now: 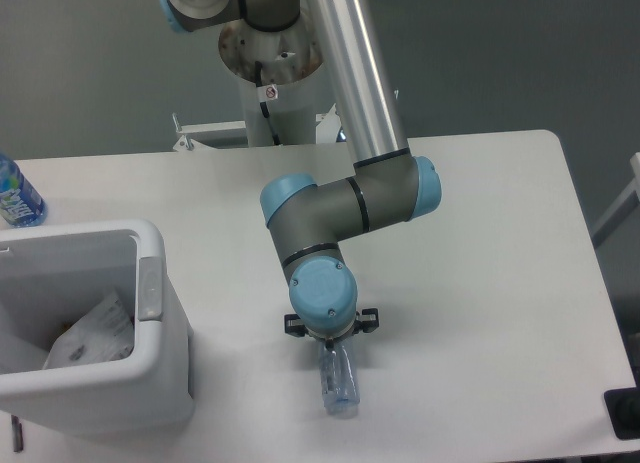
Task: Place the trash in the trash can
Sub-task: 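Lower the gripper around the bottle's middle and close on it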
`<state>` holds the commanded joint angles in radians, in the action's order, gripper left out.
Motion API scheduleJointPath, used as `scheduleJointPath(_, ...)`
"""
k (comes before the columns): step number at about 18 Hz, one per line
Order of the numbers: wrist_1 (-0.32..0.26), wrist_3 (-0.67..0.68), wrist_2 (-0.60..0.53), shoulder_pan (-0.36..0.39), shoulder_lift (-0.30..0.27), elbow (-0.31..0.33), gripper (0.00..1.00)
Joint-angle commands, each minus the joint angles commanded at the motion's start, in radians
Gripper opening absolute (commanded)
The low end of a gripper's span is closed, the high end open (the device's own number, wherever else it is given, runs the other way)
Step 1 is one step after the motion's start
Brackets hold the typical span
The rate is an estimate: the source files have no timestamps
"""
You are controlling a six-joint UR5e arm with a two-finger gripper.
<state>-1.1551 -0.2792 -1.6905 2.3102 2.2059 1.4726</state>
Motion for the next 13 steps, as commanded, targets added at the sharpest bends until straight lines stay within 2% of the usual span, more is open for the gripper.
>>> scheduleJointPath(2,0.0,0.0,0.0,0.0,-0.005,0.002,0.55)
scheduleJointPath(13,0.0,-0.029,0.006,0.006,-0.035,-0.005,0.55)
